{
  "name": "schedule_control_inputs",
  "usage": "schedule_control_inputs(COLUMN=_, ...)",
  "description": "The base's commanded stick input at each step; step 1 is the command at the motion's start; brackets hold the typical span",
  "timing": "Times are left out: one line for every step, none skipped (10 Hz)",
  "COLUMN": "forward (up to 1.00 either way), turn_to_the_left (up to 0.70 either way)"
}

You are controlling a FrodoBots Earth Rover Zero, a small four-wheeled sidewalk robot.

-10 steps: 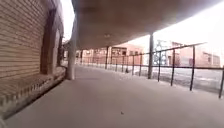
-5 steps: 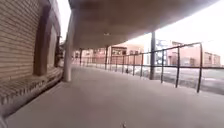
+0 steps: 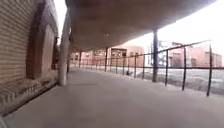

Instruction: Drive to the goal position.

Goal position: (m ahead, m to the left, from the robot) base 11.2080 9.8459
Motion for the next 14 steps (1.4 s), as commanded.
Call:
schedule_control_inputs(forward=0.7, turn_to_the_left=0.0)
schedule_control_inputs(forward=0.7, turn_to_the_left=0.0)
schedule_control_inputs(forward=0.7, turn_to_the_left=0.0)
schedule_control_inputs(forward=0.7, turn_to_the_left=0.0)
schedule_control_inputs(forward=0.7, turn_to_the_left=0.0)
schedule_control_inputs(forward=0.7, turn_to_the_left=0.0)
schedule_control_inputs(forward=0.7, turn_to_the_left=0.0)
schedule_control_inputs(forward=0.7, turn_to_the_left=0.0)
schedule_control_inputs(forward=0.7, turn_to_the_left=0.0)
schedule_control_inputs(forward=0.7, turn_to_the_left=0.0)
schedule_control_inputs(forward=0.7, turn_to_the_left=0.0)
schedule_control_inputs(forward=0.7, turn_to_the_left=0.0)
schedule_control_inputs(forward=0.7, turn_to_the_left=0.0)
schedule_control_inputs(forward=0.7, turn_to_the_left=0.0)
